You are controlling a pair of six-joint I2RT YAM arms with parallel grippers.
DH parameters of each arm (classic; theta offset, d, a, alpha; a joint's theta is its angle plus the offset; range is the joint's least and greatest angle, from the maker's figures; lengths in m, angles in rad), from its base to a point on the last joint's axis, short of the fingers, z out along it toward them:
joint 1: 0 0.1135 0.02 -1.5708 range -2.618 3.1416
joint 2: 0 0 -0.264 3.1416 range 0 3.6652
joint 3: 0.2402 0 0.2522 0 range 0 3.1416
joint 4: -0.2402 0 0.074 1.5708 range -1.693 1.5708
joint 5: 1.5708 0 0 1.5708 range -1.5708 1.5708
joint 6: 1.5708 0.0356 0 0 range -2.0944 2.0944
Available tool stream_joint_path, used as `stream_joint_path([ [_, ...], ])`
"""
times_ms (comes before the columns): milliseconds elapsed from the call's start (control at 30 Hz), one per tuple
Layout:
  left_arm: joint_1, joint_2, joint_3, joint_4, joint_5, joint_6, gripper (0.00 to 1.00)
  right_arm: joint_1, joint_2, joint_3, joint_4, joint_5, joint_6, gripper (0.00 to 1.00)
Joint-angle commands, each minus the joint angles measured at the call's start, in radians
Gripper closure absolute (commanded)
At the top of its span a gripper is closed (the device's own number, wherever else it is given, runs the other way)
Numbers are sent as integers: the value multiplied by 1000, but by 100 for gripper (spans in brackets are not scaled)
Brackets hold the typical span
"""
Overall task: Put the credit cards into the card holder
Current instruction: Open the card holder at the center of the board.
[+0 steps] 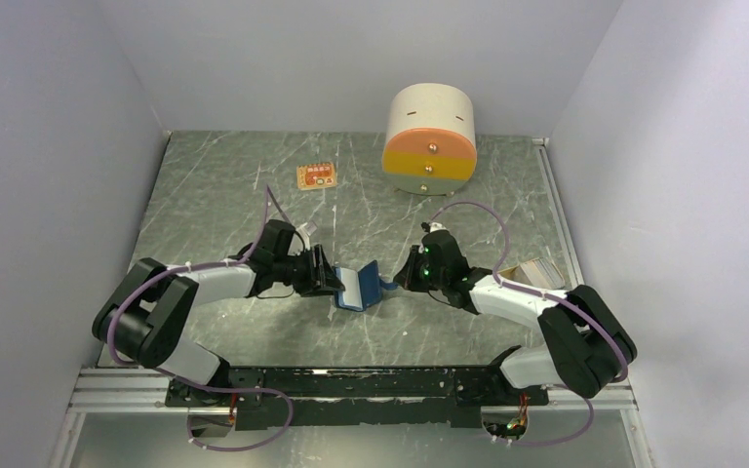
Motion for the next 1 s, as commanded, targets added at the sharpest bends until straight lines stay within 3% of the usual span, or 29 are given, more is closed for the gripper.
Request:
stream_joint_path([
  [0, -9, -23, -15, 39, 23, 14, 48, -9, 2, -4, -19, 18, -16, 100],
  [200, -9, -58, -35, 81, 36, 6, 43, -9, -1, -11, -18, 24, -17, 100],
  [533, -9, -41, -49, 202, 93, -33, 72, -11, -17, -23, 4, 8, -15, 99],
  [800, -9, -8, -8, 137, 70, -22, 91, -9, -74, 22, -82, 19, -31, 74],
  [967, -15, -64, 31, 6, -1, -11, 91, 2, -161, 100, -195, 2, -22, 58],
])
